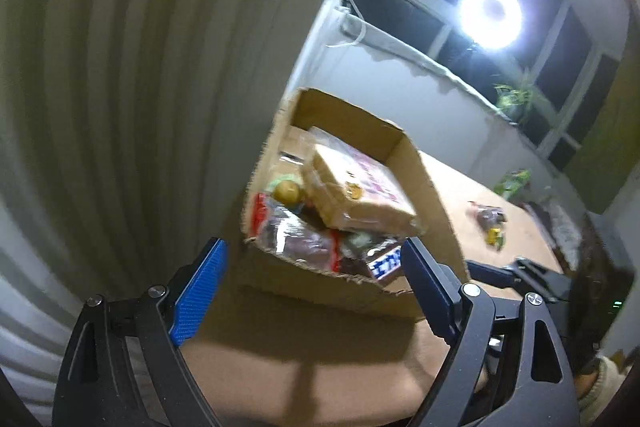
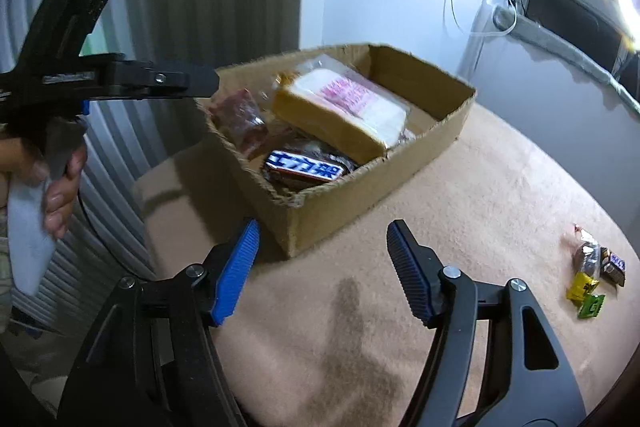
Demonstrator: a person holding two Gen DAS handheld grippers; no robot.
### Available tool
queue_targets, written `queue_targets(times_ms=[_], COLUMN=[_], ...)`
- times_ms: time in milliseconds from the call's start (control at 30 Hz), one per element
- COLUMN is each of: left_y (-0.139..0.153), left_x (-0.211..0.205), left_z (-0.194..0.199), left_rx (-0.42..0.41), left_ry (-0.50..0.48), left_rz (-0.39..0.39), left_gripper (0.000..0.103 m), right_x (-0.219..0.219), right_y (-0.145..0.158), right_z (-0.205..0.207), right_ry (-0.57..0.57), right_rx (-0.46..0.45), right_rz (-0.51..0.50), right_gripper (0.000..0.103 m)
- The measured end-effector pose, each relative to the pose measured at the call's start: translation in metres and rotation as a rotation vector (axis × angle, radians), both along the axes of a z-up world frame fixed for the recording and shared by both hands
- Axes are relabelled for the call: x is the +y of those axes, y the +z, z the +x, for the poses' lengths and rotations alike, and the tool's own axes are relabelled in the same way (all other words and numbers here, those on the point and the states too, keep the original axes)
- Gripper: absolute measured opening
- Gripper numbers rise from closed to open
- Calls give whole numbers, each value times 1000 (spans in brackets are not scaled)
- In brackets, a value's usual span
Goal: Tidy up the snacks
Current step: 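Move both tools back toward the remaining snacks on the table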
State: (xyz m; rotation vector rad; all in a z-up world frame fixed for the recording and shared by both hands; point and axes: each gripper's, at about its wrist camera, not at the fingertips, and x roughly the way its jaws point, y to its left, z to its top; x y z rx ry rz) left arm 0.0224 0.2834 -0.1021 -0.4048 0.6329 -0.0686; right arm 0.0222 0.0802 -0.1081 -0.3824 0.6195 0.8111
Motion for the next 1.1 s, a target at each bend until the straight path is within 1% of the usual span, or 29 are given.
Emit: queue_targets(times_ms=[67,167,200,233,333,400,600,667,800,1100], left_y=[10,25,30,36,49,56,70,71,71,74], left_x=[-3,-14,-19,-28,-50,-67,-121,-138,-169,-217], left_z=[-9,-19,-23,-25,-28,-28,-26,-23,-18,-17], left_rx=[-12,-43,-53,-64,-89,-103,-129,-128,-115,-95], left_ry=[44,70,66,58,35,5,-95,-116,-167,-238], left_rz=[34,60,64,76,99,93,99,108,139,197], left_gripper=[87,87,87,88,89,89,89,89,89,89], right_x=[-11,-32,-41,-48,-71,-86,-125,-139,-162,-208], right_y=[5,10,12,15,21,23,26,25,22,15], right_z=[-2,-2,-2,-3,-2,-3,-6,-7,-6,1], right_ry=[-17,-61,-78,-92,-144,-168,-237,-259,-284,-350], right_rx=[-8,-23,-25,-28,-47,-51,-69,-66,-44,-22], right_rz=[18,41,50,57,90,98,117,131,162,215], right_gripper=[69,70,74,81,87,91,92,95,95,95])
